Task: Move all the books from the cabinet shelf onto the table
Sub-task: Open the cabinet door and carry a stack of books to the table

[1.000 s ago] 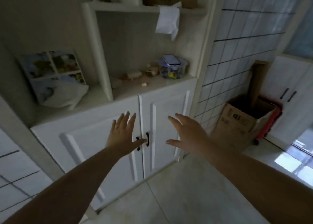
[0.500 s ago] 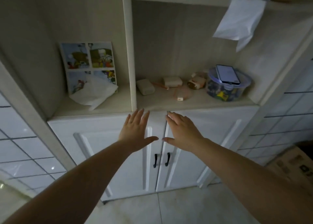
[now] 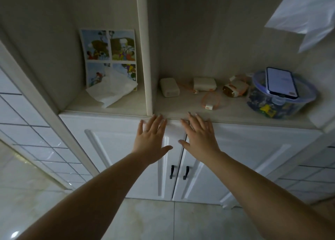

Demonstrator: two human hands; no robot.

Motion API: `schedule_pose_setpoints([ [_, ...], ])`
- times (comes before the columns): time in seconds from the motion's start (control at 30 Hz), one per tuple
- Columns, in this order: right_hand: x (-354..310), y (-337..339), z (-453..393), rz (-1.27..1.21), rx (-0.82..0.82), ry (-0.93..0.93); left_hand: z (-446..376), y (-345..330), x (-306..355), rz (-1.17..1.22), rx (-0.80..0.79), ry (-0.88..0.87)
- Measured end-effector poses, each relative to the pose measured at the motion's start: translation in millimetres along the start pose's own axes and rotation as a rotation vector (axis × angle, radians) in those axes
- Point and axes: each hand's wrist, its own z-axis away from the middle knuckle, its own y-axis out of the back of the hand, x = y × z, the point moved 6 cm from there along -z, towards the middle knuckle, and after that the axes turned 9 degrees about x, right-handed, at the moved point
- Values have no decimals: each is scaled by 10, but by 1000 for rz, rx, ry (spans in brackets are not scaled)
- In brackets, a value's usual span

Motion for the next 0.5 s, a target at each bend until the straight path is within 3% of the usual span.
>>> schedule_pose_setpoints([
  [0.2,-77,53,132,-156,187,48,175,19,25,55,26,45],
  [0.33,-143,149,353,-587,248,-186,471,91,24,127,114,28],
  [0.4,-192,143,483,-791,185,-331,669,148,6,172,184,2],
  [0.5,-397,81,722,-1003,-76,-451,1008,196,-48,209,205,-37],
])
